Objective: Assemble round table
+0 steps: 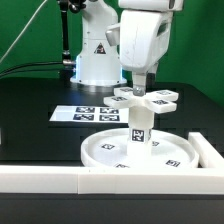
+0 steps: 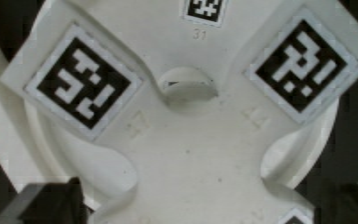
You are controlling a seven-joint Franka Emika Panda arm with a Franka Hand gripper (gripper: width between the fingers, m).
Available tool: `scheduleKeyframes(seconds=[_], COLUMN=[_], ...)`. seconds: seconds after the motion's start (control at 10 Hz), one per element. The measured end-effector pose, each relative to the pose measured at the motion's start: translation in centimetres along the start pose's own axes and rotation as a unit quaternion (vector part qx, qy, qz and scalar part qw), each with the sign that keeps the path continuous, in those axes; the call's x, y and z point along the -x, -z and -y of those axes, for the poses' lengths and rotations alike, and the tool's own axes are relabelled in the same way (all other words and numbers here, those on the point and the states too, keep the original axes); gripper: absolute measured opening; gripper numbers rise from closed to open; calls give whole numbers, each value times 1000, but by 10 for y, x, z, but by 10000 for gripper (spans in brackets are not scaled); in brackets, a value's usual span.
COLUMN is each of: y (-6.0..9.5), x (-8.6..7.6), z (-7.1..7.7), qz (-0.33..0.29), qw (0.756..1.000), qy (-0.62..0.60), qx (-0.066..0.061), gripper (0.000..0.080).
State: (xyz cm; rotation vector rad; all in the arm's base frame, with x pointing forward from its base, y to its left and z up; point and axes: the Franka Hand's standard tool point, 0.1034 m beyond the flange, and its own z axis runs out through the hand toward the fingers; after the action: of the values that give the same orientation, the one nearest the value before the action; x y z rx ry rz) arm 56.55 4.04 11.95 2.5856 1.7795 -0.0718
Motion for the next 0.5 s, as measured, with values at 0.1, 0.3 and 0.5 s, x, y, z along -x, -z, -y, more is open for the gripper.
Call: scheduleKeyframes(seconds=[0.1,0.3,0.5], y=[-1,-8,-14], x=[0,1,2], z=[1,1,0], qz=[1,4,7], qw=[1000,1000,1000], qy=[-8,-9,-10], qx=[-1,-4,-7], gripper=[649,649,649])
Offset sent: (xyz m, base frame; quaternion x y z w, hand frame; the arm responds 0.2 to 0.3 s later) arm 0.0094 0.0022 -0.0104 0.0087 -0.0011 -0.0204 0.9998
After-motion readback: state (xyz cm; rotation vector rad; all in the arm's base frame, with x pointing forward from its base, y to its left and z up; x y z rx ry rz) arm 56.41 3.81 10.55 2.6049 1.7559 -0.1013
